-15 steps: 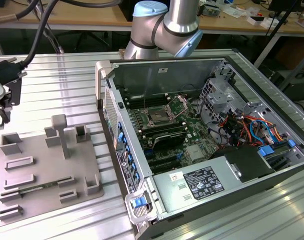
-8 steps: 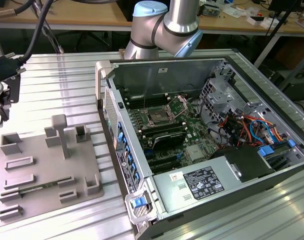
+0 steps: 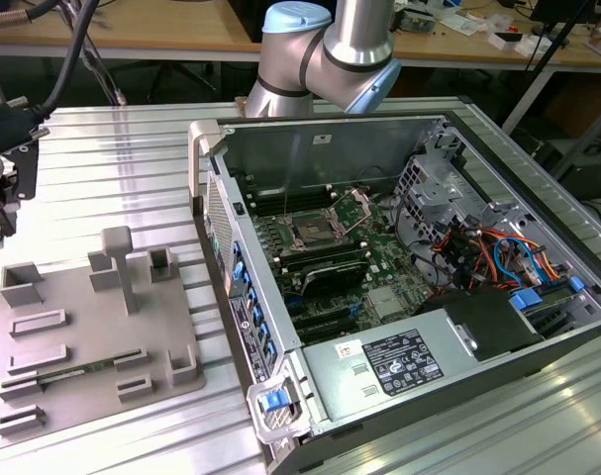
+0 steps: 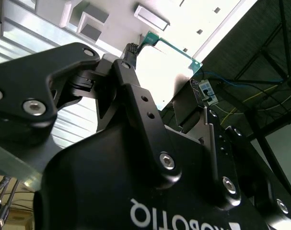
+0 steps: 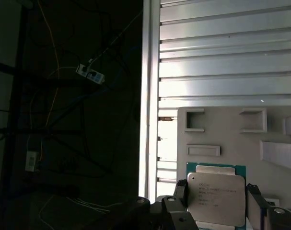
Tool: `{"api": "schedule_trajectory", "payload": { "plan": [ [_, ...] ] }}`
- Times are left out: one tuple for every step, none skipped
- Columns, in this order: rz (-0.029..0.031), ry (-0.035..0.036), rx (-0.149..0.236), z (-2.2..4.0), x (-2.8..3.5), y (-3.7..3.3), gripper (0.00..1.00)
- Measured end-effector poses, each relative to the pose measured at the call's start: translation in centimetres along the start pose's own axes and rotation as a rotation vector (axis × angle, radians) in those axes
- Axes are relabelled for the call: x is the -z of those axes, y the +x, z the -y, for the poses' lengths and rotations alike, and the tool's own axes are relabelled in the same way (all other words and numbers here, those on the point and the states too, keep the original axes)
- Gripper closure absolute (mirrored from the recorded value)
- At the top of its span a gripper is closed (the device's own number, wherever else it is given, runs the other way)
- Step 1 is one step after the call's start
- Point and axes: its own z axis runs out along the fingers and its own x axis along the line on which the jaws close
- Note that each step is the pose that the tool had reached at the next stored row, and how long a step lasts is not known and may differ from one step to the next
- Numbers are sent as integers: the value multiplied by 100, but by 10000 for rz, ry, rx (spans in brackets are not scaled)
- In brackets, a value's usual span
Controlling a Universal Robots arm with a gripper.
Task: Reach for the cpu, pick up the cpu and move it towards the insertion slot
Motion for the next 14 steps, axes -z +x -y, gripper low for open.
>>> {"api": "schedule_trajectory", "payload": {
  "plan": [
    [-2, 1, -1, 0, 1, -1, 45],
    [-2, 1, 0, 0, 2, -4, 45],
    [-1, 0, 0, 0, 1, -7, 45],
    [-1, 0, 1, 0, 0, -12, 45],
    [0, 0, 1, 1, 0, -17, 45],
    [-1, 0, 0, 0, 1, -24, 45],
    [0, 0, 0, 0, 0, -30, 45],
    [-1, 0, 0, 1, 1, -38, 45],
    [0, 0, 0, 1, 1, -43, 45],
    [1, 0, -1, 1, 0, -51, 45],
    [0, 0, 0, 1, 0, -57, 45],
    [0, 0, 0, 1, 1, -69, 45],
    [0, 0, 0, 1, 1, -77, 45],
    [0, 0, 0, 1, 1, -85, 45]
  ]
}}
